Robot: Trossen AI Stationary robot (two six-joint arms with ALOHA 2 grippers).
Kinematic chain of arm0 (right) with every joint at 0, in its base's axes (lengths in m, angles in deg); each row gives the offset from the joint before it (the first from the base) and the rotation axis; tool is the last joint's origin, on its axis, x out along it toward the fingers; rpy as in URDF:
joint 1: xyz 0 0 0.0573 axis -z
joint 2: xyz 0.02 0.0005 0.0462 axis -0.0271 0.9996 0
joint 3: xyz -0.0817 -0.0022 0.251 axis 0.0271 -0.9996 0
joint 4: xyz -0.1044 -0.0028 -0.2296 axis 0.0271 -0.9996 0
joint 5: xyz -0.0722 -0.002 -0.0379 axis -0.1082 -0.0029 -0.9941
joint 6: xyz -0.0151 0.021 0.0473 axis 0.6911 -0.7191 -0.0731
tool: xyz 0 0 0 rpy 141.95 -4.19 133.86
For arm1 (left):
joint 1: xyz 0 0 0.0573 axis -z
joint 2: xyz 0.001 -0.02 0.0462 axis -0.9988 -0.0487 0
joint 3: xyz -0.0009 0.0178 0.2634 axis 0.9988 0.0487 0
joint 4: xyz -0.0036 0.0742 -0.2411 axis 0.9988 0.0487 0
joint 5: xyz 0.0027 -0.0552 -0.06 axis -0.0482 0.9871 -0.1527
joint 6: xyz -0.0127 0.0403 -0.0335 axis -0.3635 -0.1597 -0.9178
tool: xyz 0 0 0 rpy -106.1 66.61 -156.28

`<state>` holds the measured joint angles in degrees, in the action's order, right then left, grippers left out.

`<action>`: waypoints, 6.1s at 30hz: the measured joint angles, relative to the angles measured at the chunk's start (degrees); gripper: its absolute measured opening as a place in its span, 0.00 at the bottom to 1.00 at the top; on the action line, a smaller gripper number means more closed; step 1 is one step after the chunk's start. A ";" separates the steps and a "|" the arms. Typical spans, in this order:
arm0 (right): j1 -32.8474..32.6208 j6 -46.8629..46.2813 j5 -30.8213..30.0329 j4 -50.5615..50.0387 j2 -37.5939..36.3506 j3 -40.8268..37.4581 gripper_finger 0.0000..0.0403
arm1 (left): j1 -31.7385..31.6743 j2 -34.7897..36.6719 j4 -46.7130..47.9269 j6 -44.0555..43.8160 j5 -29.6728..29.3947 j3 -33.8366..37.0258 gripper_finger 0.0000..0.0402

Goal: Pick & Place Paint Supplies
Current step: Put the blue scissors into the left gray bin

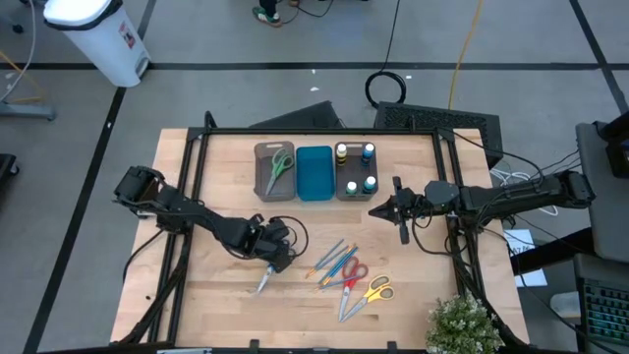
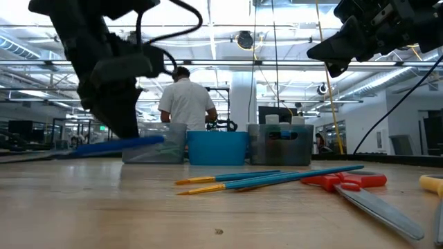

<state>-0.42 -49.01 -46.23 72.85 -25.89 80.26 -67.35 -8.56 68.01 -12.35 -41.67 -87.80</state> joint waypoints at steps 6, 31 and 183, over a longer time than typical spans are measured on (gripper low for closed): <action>0.00 0.00 0.00 0.04 0.00 0.01 0.00 | 0.02 4.00 0.08 1.32 -3.93 -0.04 0.05; 0.00 0.01 -0.02 0.35 0.00 0.01 0.00 | -9.81 21.75 -2.24 16.86 -17.70 -0.15 0.05; 0.00 0.64 0.00 -0.09 0.02 0.01 0.00 | -36.68 -2.20 -5.24 39.45 -24.54 -5.52 0.09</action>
<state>-0.42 -48.36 -46.23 72.76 -25.87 80.27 -104.03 -10.76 62.78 27.10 -66.21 -93.32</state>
